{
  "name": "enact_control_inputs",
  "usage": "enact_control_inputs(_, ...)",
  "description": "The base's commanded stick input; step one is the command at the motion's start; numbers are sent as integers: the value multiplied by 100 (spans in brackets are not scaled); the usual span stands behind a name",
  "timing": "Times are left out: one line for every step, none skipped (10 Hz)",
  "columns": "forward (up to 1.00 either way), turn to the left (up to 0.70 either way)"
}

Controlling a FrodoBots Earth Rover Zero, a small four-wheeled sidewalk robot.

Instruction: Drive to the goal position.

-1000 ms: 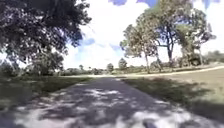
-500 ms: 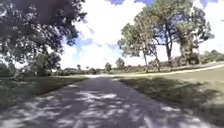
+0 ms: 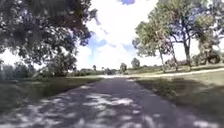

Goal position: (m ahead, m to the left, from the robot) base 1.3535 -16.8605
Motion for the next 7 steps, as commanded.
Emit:
enact_control_inputs(70, 0)
enact_control_inputs(70, 0)
enact_control_inputs(70, 0)
enact_control_inputs(70, 0)
enact_control_inputs(70, 0)
enact_control_inputs(70, 0)
enact_control_inputs(70, 6)
